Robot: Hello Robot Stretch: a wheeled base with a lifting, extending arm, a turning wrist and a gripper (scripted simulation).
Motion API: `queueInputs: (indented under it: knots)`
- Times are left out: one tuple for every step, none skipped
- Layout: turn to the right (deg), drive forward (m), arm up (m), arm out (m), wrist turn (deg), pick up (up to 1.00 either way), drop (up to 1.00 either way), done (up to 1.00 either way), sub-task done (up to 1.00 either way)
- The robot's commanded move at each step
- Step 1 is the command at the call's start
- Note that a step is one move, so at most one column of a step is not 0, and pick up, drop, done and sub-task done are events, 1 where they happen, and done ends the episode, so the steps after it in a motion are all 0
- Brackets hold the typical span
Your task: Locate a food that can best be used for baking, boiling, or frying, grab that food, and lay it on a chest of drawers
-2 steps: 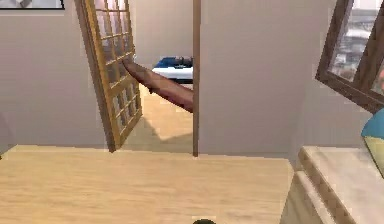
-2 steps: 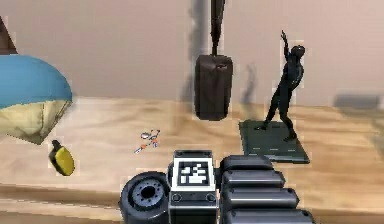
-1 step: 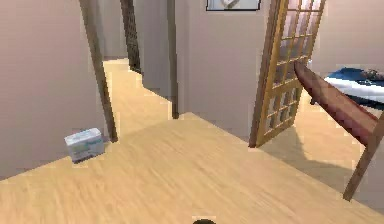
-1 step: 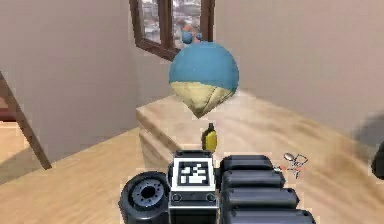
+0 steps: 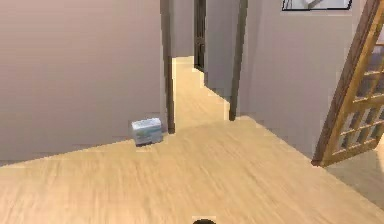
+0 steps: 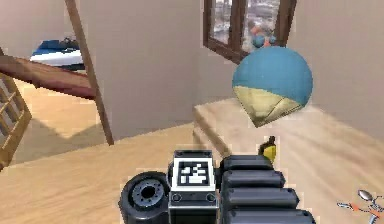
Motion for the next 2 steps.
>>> queueInputs:
  knots:
    - [45.0, 0.00, 0.00, 0.00, 0.0, 0.00, 0.00, 0.00, 0.00]
    - [45.0, 0.00, 0.00, 0.00, 0.0, 0.00, 0.00, 0.00, 0.00]
